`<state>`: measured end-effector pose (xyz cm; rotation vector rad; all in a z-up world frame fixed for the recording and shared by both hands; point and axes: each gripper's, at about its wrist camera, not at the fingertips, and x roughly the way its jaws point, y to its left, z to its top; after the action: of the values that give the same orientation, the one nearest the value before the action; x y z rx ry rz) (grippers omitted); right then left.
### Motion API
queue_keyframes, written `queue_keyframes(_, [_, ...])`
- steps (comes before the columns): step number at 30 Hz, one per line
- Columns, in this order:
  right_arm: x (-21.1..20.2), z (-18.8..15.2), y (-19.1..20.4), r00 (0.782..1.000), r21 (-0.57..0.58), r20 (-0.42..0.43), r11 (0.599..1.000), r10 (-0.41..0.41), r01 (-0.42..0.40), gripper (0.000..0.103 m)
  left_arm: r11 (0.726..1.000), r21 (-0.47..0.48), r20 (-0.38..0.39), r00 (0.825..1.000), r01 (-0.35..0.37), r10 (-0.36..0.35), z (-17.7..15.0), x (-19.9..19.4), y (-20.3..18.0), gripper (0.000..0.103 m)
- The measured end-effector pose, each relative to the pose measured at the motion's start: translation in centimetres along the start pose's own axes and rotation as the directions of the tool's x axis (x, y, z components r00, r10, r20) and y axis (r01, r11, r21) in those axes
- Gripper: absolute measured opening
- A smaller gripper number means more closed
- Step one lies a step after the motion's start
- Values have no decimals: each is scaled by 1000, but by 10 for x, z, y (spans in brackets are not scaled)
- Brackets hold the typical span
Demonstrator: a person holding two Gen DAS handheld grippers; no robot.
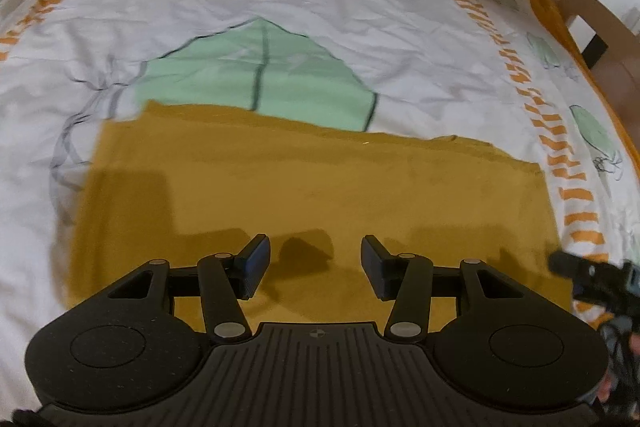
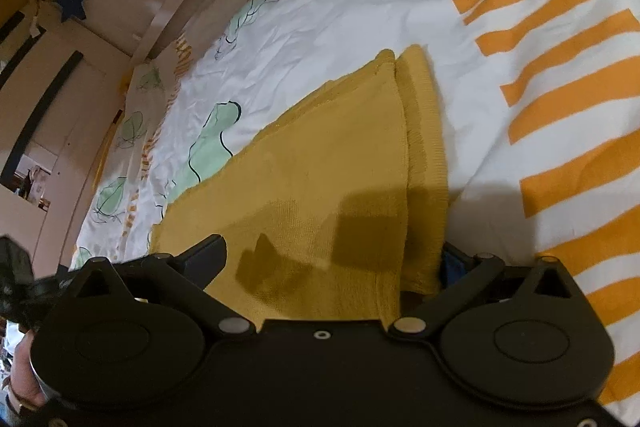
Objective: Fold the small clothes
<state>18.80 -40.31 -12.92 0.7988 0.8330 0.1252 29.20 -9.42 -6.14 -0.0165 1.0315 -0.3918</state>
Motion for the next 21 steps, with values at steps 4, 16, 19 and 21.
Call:
queue_keyframes(4, [-2, 4, -8, 1000, 38, -11, 999, 24, -24, 103, 997, 52, -13, 999, -48, 49, 6, 23, -20, 48])
queue_keyframes(16, [-1, 7, -16, 998, 75, -21, 996, 55, -54, 103, 989, 104, -12, 994, -108, 109, 8, 47, -35, 51])
queue_keyframes(19, [-2, 8, -18, 998, 96, -19, 994, 62, -60, 103, 989, 94, -33, 993, -111, 115, 3, 38, -35, 51])
queue_keyframes(21, [-3, 8, -22, 997, 106, -20, 992, 76, -73, 103, 988, 106, -42, 992, -111, 116, -7, 30, -37, 51])
